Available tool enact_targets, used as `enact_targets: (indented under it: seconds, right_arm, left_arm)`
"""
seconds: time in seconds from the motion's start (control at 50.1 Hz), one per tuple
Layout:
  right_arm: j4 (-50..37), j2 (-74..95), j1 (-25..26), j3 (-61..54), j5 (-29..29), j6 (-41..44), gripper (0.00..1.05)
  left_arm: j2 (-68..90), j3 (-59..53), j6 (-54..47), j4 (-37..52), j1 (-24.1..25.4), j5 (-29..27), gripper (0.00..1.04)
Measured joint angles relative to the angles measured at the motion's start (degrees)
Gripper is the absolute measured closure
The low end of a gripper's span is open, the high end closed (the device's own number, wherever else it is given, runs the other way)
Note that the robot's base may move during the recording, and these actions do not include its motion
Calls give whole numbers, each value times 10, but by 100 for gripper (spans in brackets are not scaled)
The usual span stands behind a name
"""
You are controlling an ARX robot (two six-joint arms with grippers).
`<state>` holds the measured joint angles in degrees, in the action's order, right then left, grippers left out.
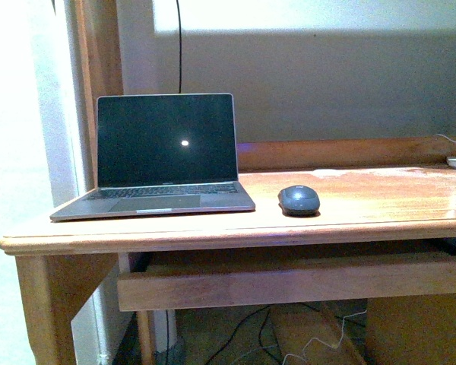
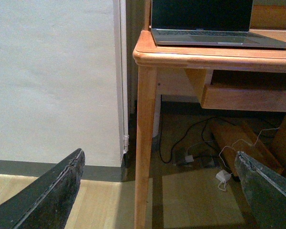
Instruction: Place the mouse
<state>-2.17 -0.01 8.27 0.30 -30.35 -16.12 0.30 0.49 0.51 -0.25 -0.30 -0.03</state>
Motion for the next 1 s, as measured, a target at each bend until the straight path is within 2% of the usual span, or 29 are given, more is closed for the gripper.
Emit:
enact_targets:
  seconds: [0.16,0.239,0.379,0.399,0.419,0.519,0.638,0.738,0.997]
  right_arm:
    - [12,-4,5,-2,-4,21,7]
    - [21,-5,-11,-2,46,43,13]
    - [33,-5,-65,-2,181,109,40]
    - [33,-5,-65,-2,181,109,40]
    - [33,-5,-71,-2,203,117,46]
    - [33,-5,-79,-2,287,141,62]
    - [30,-5,-80,-1,301,148,79]
    - [28,-5,-81,-1,302,157,103]
    - [26,0,-81,4,302,158,102]
  left_arm:
    - [0,0,0,0,0,0,8]
    - [0,0,0,0,0,0,8]
    - [0,0,0,0,0,0,8]
    - [0,0,0,0,0,0,8]
    - [0,0,0,0,0,0,8]
    - [0,0,0,0,0,0,8]
    - [0,0,0,0,0,0,8]
    - [0,0,0,0,0,0,8]
    - [0,0,0,0,0,0,8]
